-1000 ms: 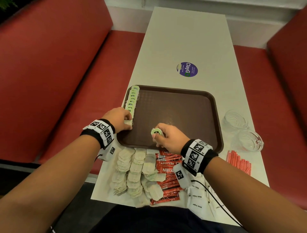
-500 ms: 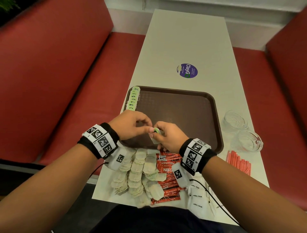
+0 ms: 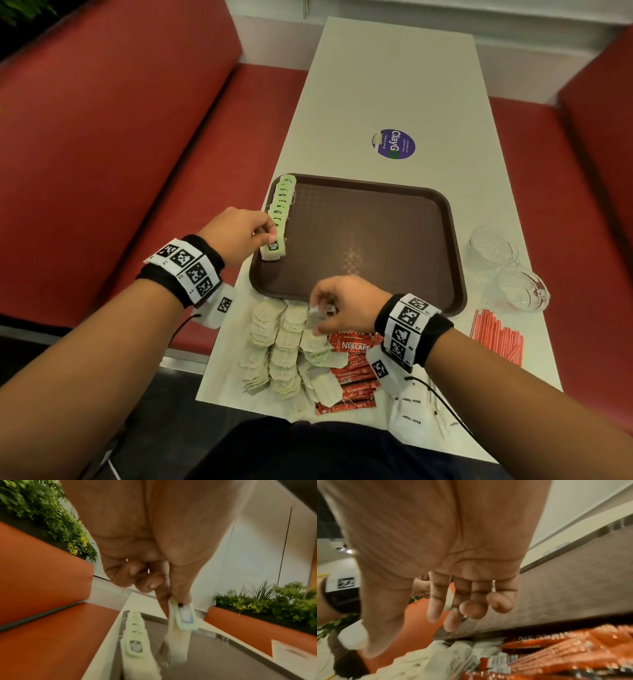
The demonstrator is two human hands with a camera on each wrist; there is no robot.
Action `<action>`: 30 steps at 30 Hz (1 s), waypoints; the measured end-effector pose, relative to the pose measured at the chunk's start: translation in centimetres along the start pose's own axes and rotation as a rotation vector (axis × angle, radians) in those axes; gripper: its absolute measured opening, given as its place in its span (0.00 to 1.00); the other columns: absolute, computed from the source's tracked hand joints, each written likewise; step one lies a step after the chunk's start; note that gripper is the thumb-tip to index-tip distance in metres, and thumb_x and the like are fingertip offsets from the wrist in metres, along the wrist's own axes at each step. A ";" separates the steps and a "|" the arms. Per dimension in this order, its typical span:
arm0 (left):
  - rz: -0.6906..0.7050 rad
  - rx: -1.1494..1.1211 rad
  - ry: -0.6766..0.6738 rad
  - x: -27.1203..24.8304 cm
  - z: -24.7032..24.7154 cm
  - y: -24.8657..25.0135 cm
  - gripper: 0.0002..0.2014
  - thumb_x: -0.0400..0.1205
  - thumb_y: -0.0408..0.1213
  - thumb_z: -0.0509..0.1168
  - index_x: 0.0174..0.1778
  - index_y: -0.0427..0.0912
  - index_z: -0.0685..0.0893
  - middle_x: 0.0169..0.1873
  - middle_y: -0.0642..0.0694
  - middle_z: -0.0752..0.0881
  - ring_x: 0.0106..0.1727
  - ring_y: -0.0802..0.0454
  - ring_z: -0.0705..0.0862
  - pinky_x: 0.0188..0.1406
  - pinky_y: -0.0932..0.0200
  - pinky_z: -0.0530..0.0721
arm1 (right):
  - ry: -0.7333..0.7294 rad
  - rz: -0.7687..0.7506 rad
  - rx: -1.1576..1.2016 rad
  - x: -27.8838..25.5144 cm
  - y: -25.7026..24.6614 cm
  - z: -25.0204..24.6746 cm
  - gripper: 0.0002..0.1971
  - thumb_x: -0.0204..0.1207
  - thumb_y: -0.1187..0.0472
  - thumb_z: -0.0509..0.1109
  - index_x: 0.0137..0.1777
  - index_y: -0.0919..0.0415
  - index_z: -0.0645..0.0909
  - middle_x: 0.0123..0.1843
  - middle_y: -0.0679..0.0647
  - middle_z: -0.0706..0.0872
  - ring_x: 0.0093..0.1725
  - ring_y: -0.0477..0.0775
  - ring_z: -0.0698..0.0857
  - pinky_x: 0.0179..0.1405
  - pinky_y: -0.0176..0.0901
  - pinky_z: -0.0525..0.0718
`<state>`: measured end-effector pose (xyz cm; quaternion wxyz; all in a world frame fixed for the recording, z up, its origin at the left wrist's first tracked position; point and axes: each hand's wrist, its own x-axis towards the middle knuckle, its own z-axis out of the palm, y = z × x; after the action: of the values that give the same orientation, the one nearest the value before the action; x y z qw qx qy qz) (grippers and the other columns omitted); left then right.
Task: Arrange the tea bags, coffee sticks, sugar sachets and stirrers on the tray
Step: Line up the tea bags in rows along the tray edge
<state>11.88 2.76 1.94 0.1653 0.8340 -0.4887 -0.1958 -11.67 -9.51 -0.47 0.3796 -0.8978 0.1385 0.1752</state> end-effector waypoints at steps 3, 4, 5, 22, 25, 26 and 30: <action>-0.055 0.089 -0.149 0.7 0.8 -1.1 0.02 0.83 0.45 0.70 0.45 0.55 0.86 0.38 0.58 0.87 0.42 0.58 0.85 0.48 0.55 0.84 | -0.078 -0.051 -0.127 -0.2 -0.7 0.5 0.15 0.66 0.44 0.84 0.51 0.47 0.89 0.51 0.42 0.85 0.50 0.44 0.84 0.53 0.47 0.86; -0.064 0.107 -0.186 0.9 1.1 -1.2 0.01 0.83 0.45 0.70 0.45 0.55 0.87 0.39 0.57 0.87 0.44 0.57 0.85 0.48 0.56 0.84 | -0.093 -0.062 -0.157 -0.2 -1.0 0.6 0.13 0.67 0.45 0.83 0.50 0.47 0.91 0.52 0.42 0.86 0.51 0.45 0.84 0.54 0.49 0.86; -0.074 0.122 -0.206 1.1 1.4 -1.3 0.01 0.83 0.44 0.70 0.46 0.54 0.87 0.40 0.57 0.87 0.44 0.56 0.85 0.48 0.56 0.83 | -0.109 -0.067 -0.187 -0.2 -1.2 0.7 0.12 0.69 0.46 0.82 0.50 0.47 0.91 0.54 0.43 0.86 0.52 0.46 0.84 0.56 0.50 0.85; -0.208 0.348 -0.215 3.0 4.5 -1.8 0.17 0.70 0.57 0.79 0.45 0.53 0.83 0.43 0.54 0.83 0.44 0.52 0.83 0.45 0.53 0.85 | -0.195 -0.112 -0.300 -0.1 -1.6 1.4 0.14 0.75 0.50 0.78 0.59 0.49 0.91 0.62 0.48 0.82 0.59 0.51 0.82 0.58 0.46 0.81; -0.193 0.355 -0.220 3.1 4.4 -1.8 0.16 0.72 0.58 0.77 0.47 0.54 0.83 0.47 0.54 0.83 0.47 0.51 0.84 0.47 0.53 0.85 | -0.171 -0.130 -0.223 -0.1 -1.5 1.1 0.09 0.77 0.54 0.75 0.54 0.51 0.92 0.57 0.47 0.85 0.55 0.49 0.85 0.56 0.45 0.83; -0.194 0.358 -0.211 3.1 4.3 -1.6 0.16 0.73 0.59 0.76 0.46 0.54 0.83 0.46 0.53 0.83 0.47 0.50 0.84 0.46 0.53 0.85 | -0.160 -0.129 -0.201 -0.1 -1.4 1.0 0.08 0.77 0.55 0.75 0.53 0.52 0.92 0.56 0.47 0.86 0.54 0.49 0.85 0.56 0.46 0.84; -0.262 0.371 -0.162 3.7 4.4 -0.8 0.19 0.77 0.62 0.69 0.43 0.49 0.84 0.42 0.49 0.86 0.45 0.47 0.85 0.47 0.51 0.86 | -0.061 -0.108 -0.136 0.2 -0.9 1.0 0.06 0.79 0.56 0.71 0.51 0.52 0.89 0.50 0.43 0.88 0.45 0.43 0.83 0.51 0.44 0.84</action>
<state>11.94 -0.46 -2.90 -0.0572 0.8880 -0.4155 -0.1886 -11.38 -8.16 -0.60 0.3305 -0.9220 0.0662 0.1907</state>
